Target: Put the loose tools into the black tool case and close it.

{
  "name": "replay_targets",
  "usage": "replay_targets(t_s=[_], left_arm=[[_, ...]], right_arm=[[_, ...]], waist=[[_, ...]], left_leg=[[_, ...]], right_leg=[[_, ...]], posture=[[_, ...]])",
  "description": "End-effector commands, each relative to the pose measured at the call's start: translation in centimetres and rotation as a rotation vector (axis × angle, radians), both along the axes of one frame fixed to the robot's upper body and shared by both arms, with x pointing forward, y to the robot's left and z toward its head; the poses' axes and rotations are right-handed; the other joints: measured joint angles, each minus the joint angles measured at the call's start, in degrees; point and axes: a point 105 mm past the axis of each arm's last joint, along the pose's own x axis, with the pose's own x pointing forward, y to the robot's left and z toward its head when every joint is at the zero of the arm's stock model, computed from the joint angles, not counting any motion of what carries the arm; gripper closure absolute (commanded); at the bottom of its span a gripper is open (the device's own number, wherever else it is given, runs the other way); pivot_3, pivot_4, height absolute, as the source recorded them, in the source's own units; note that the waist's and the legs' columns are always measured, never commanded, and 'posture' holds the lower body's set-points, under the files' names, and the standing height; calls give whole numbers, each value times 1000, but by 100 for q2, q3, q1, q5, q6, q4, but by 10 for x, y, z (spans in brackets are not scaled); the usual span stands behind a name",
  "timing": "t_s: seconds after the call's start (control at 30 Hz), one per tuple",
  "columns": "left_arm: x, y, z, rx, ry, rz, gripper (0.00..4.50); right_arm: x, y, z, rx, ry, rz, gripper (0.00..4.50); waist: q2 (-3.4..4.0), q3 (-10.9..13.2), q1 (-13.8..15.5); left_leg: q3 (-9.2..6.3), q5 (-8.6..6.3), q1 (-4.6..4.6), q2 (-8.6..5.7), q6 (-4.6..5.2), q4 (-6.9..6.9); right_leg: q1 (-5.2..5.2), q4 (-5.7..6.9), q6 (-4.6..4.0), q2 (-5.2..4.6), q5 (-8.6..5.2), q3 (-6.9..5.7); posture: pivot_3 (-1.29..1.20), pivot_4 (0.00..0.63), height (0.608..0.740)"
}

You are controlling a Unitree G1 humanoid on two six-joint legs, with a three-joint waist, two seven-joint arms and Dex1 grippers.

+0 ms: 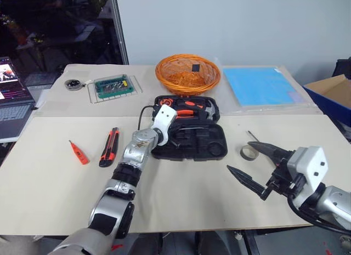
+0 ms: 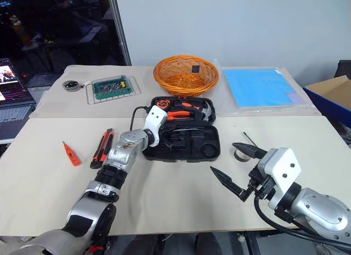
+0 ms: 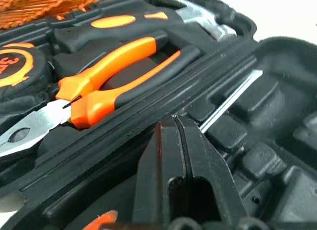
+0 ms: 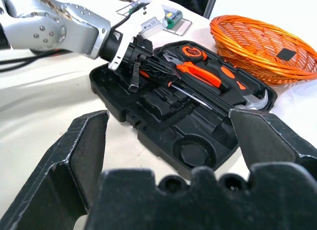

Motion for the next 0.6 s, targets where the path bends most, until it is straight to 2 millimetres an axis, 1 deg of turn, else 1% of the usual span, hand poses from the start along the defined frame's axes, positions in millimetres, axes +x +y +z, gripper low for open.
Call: replay_targets(t_s=[0.03,0.17,0.23,0.3,0.5,0.6], left_arm=[[-7,10,-36,168,105,-20,4459],[-6,20,-38,308,60,-79,4459],[-6,22,-38,341,43,-101,4459],[-10,21,-41,380,22,-159,4459],[-6,21,-46,414,10,-182,4459],[-3,17,-47,419,-6,-206,4459]], right_arm=[[-2,6,4,-18,-14,23,0],[-2,8,3,-18,-7,32,0],[-1,9,3,-17,-7,34,0],[0,10,3,-16,-5,40,0],[4,11,2,-14,0,54,0],[6,11,2,-12,-1,56,0]], waist=[[12,-7,-1],[15,-9,-48],[18,-11,-81],[25,-15,-108],[35,-24,-109],[35,-26,-102]], left_leg=[[-1,0,5,1,0,-1],[0,-3,27,3,-1,-2],[1,-6,34,5,-4,-3],[1,-6,35,6,-4,-5],[1,-7,36,6,-4,-7],[1,-7,37,5,-4,-7]], right_leg=[[10,-4,3,0,-2,-1],[39,-15,12,-1,-10,0],[42,-14,12,-1,-11,1],[42,-14,11,-1,-11,0],[43,-15,13,-4,-13,0],[45,-15,15,-5,-14,0]], posture=[[0,150,740],[0,150,740],[0,150,740],[0,150,740],[0,150,740],[0,150,740]])
